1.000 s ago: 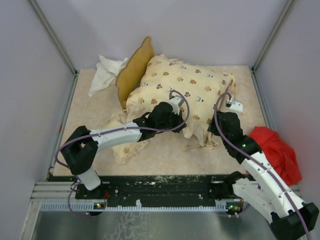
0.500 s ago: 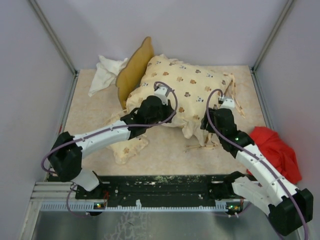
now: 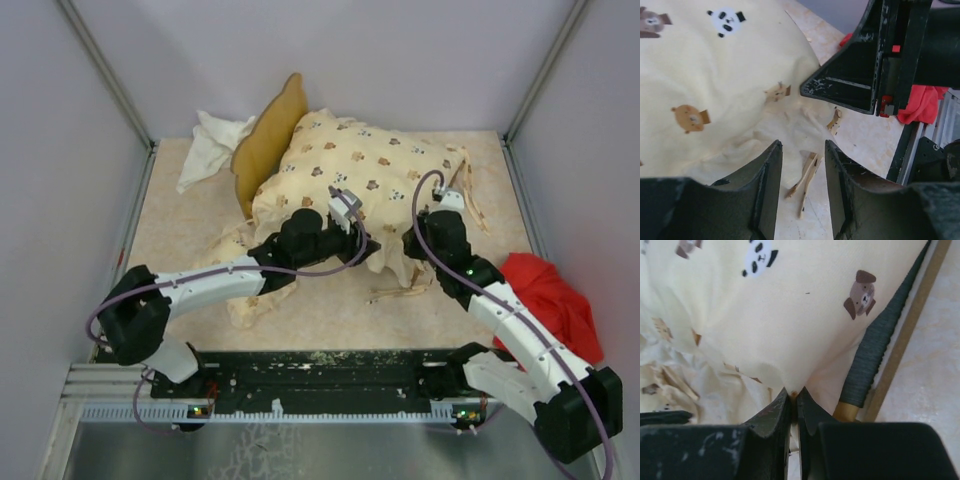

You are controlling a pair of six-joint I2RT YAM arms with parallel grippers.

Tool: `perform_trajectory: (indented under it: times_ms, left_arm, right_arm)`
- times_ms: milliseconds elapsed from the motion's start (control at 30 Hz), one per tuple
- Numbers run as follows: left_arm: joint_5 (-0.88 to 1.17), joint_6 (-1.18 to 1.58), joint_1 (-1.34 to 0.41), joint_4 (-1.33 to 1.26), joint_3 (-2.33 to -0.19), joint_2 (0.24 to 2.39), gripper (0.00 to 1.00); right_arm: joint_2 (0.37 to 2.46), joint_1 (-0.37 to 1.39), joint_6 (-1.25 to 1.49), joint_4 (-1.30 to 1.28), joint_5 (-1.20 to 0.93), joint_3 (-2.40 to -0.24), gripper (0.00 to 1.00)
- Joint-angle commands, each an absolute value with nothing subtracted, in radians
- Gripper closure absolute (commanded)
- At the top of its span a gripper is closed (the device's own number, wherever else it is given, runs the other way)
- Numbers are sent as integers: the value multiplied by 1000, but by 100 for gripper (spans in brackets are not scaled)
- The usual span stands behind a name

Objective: Set up the pet bed

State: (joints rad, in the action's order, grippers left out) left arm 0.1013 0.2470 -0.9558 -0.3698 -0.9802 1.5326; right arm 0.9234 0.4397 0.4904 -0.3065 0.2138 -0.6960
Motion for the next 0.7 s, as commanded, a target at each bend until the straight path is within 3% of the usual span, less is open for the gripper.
perform_trajectory:
  times_ms: [0,533,567,667]
  left_arm:
    - [155,212,-977,-464,-1029,1605,54]
    - [147,293,-1001,-606,-1098,1790,48]
    - [140,294,-1000,-609,-1097,1792,54]
    - [114,293,-997,-628,-1084,1769,93]
  right_arm:
    - [898,437,607,-178,109,-779,92]
    - [903,437,770,-86,73,-755,96]
    - [904,438,765,-90,72,-758,96]
    - [905,437,691,-114,53,-765,89]
